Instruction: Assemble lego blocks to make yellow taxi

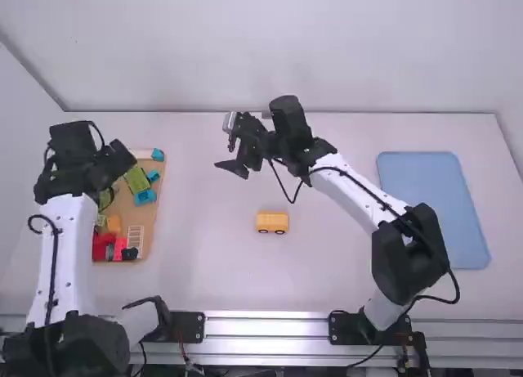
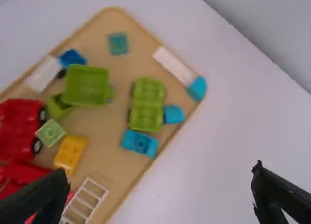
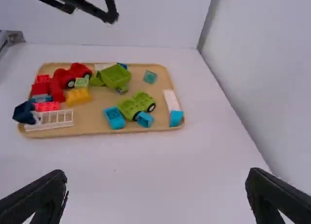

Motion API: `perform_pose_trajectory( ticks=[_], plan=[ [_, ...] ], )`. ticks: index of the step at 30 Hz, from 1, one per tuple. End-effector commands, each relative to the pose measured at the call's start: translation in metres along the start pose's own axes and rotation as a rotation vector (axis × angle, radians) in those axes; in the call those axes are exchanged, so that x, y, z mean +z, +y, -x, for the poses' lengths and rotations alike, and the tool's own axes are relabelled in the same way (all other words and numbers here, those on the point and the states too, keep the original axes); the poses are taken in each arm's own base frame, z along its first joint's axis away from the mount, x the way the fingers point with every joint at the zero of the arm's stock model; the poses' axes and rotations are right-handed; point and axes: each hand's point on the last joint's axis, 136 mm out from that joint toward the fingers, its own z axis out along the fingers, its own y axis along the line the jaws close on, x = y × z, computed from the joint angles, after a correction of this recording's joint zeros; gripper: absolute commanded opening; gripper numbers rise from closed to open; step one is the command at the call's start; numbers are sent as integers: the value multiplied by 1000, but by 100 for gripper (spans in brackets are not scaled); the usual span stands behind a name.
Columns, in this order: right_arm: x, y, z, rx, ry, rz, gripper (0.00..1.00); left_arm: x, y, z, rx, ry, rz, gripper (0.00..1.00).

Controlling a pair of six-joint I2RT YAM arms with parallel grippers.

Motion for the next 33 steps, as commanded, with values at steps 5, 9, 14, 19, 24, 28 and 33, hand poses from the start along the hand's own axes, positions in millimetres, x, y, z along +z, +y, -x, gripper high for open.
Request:
perform_pose_trajectory(
  ticks=[5, 9, 14, 19, 24, 28, 33],
  plan=[
    [-3, 15, 32, -55, -100, 87, 98, -12, 49, -2, -439, -69, 212, 99],
    [3, 19, 46, -45, -134, 78, 98, -16, 65, -7, -573, -97, 291, 99],
    [11, 5, 43, 2, -67, -39, 98, -17, 66, -7, -558, -105, 303, 99],
    [14, 23, 51, -72, -60, 48, 98, -17, 67, -4, -545, -117, 310, 99],
    [18, 9, 73, -20, -126, 67, 98, -18, 69, -6, -543, -111, 318, 99],
    [31, 16, 64, 6, -98, 149, 98, -22, 84, -11, -542, -108, 387, 99],
    [47, 16, 47, 33, -77, 169, 98, -37, 117, -19, -624, -158, 552, 99]
  ],
)
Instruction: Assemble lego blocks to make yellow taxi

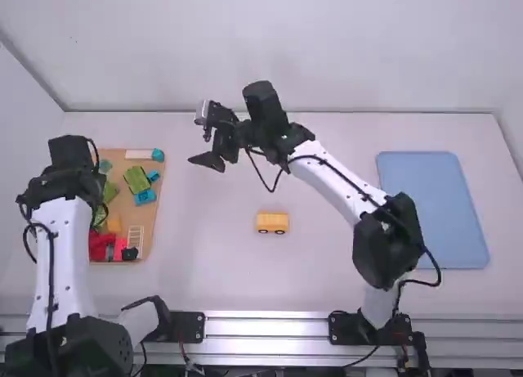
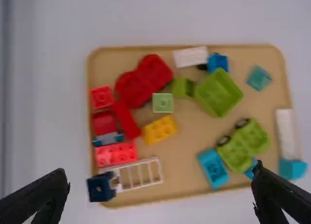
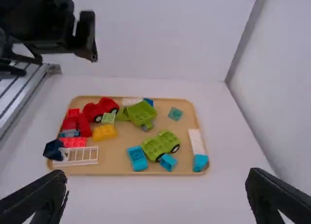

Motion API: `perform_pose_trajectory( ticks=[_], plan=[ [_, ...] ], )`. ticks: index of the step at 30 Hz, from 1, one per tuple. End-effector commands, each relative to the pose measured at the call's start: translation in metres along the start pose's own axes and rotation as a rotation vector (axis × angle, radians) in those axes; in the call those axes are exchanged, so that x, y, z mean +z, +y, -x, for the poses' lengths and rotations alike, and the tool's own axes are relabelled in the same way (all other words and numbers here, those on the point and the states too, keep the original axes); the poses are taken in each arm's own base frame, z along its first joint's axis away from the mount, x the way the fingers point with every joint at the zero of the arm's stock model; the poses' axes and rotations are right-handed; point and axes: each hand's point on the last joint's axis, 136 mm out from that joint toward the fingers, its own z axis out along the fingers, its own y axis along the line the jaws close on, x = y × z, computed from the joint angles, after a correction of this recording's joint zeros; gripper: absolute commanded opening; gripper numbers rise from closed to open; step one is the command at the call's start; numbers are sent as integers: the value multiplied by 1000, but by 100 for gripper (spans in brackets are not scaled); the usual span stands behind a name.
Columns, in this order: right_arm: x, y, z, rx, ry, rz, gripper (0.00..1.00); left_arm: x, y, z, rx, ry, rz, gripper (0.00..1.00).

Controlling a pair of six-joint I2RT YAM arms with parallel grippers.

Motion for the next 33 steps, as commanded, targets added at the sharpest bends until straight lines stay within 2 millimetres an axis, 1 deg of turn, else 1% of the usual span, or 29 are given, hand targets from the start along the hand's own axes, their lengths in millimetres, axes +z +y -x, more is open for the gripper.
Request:
perform_pose_trajectory(
  ticks=[1, 3, 6, 8, 9, 11, 12, 14, 16, 18, 19, 20, 22, 23, 25, 26, 27, 28, 30, 32, 33],
  plan=[
    [10, 3, -3, 8, -6, 33, 98, -4, 22, 19, -133, -106, 80, 99],
    [11, 4, -3, -4, -5, 36, 98, -3, 28, 23, -155, -122, 101, 99],
    [11, 1, -4, -6, -1, 20, 98, 0, 23, 28, -127, -115, 78, 99],
    [11, -2, -6, -4, 10, 1, 98, 6, 10, 31, -55, -83, 21, 99],
    [11, -2, -6, -3, 12, -1, 98, 12, -1, 32, -2, -60, -19, 99],
    [10, -3, -7, -2, 13, -3, 98, 27, -20, 31, 106, 14, -103, 99],
    [10, -4, -7, -2, 13, -4, 98, 31, -23, 30, 125, 31, -118, 99],
    [7, -7, -8, 0, 13, -11, 98, 42, -29, 22, 195, 103, -159, 99],
    [7, -8, -7, -4, 9, -14, 98, 51, -34, 10, 258, 175, -187, 100],
    [7, -8, -5, -11, 1, -11, 98, 62, -47, -11, 363, 266, -245, 97],
    [7, -8, -4, -14, -1, -12, 98, 64, -50, -14, 382, 275, -253, 97],
    [7, -9, -3, -19, -5, -15, 98, 69, -57, -23, 436, 300, -271, 96],
    [5, -12, -3, -21, -7, -23, 98, 84, -65, -43, 575, 347, -247, 100],
    [5, -12, -3, -21, -7, -23, 98, 85, -65, -45, 587, 352, -244, 99],
    [5, -11, -3, -15, -7, -20, 98, 100, -64, -61, 714, 409, -171, 99],
    [5, -11, -3, -9, -7, -20, 99, 112, -60, -65, 774, 434, -117, 99],
    [5, -11, -3, -8, -7, -19, 98, 115, -58, -65, 787, 436, -101, 99],
    [5, -11, -4, -8, -6, -19, 98, 122, -53, -64, 813, 438, -53, 99],
    [3, -14, -5, -5, -3, -29, 98, 140, -31, -60, 872, 446, 98, 99],
    [2, -15, -5, -5, -4, -29, 98, 149, -23, -64, 866, 470, 140, 98],
    [2, -15, -5, -6, -5, -30, 98, 155, -22, -67, 871, 475, 138, 99]
  ],
)
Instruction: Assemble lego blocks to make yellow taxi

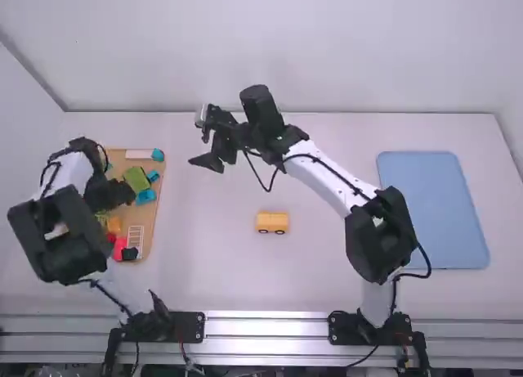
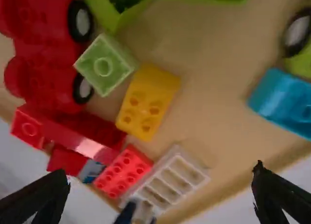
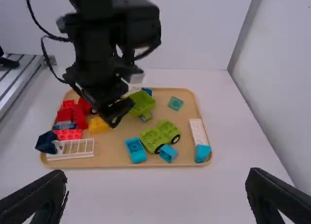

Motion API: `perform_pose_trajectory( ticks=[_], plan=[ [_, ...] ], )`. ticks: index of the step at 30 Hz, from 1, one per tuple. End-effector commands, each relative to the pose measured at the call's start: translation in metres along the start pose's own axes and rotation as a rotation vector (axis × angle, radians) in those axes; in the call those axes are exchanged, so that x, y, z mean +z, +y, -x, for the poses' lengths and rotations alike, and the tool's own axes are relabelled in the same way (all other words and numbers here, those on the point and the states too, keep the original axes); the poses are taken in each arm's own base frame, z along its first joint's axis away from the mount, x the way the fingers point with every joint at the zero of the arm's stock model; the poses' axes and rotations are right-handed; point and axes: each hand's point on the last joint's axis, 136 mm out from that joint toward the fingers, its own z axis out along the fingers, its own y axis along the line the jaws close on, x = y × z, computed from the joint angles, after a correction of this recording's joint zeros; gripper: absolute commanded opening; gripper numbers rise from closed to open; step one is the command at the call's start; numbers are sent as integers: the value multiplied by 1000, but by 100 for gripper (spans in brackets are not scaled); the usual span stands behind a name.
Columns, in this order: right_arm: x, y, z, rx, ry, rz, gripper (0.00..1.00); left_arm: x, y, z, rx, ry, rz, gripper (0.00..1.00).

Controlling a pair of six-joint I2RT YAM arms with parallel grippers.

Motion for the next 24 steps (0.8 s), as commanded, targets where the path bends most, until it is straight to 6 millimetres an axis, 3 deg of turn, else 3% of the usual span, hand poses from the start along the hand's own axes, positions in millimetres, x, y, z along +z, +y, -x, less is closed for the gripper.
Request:
perform_pose_trajectory(
  ticks=[1, 3, 4, 6, 9, 19, 24],
  plan=[
    [-6, -6, 13, -17, -22, -17, 98, 12, 11, 7, 69, -12, 58, 99],
    [-6, -6, 14, -22, -24, -17, 98, 19, 6, 8, 123, -26, 34, 98],
    [-6, -6, 14, -23, -25, -17, 98, 23, 3, 8, 151, -35, 19, 85],
    [-7, -7, 14, -25, -23, -24, 98, 31, -3, 8, 179, -49, -15, 72],
    [-7, -15, 10, -23, -3, -68, 98, 39, -5, 6, 177, -60, -24, 62],
    [-8, -21, 6, -20, 18, -106, 98, 58, -7, -2, 170, -72, -27, 58],
    [-7, -20, 7, -21, 18, -105, 98, 67, 5, -5, 132, -66, -26, 58]
  ],
)
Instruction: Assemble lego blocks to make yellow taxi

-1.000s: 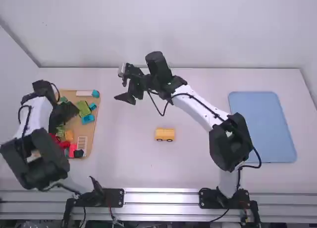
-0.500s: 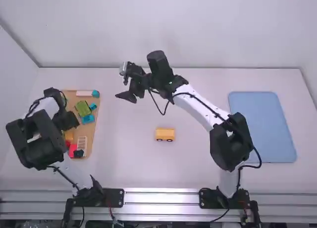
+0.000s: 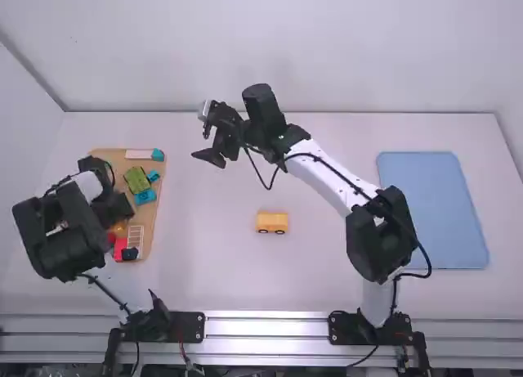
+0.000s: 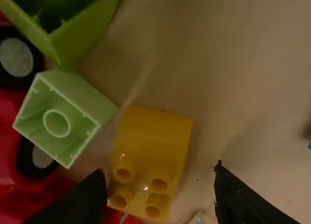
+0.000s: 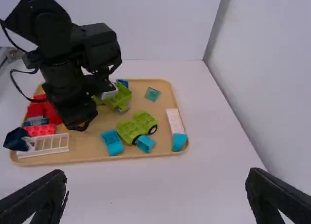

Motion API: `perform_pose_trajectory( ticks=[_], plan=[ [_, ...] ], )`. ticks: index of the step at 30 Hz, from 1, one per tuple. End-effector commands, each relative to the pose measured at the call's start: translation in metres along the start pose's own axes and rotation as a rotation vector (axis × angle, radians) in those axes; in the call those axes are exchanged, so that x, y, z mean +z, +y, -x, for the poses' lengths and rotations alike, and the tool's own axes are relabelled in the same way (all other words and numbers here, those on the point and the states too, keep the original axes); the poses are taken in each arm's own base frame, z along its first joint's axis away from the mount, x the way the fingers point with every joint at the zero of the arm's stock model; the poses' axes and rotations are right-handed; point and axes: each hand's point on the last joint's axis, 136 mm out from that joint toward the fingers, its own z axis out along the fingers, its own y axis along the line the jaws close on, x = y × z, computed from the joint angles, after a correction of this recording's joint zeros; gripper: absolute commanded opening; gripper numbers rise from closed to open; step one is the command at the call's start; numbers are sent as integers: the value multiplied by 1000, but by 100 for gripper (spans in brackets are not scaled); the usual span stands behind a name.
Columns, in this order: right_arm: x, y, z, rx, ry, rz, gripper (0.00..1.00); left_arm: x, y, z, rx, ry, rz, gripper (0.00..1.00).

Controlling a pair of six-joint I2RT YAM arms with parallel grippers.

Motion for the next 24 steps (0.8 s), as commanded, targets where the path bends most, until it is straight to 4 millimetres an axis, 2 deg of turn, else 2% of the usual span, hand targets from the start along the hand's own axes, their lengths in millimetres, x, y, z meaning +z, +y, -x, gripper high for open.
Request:
perform_pose_trajectory(
  ticks=[1, 6, 16, 20, 24],
  plan=[
    [-4, -1, 14, -16, -22, -6, 98, 8, 9, -10, -22, 30, -7, 58],
    [-5, -4, 14, -18, -21, -17, 98, 15, 2, -19, -21, 48, -162, 47],
    [-4, -7, 12, -18, -11, -38, 98, 28, 3, -36, -35, 69, -165, 45],
    [-5, -8, 12, -17, -10, -40, 98, 34, 2, -37, -33, 44, -165, 30],
    [-5, -8, 12, -17, -10, -41, 98, 30, 1, -26, -36, 14, -176, 22]
  ],
)
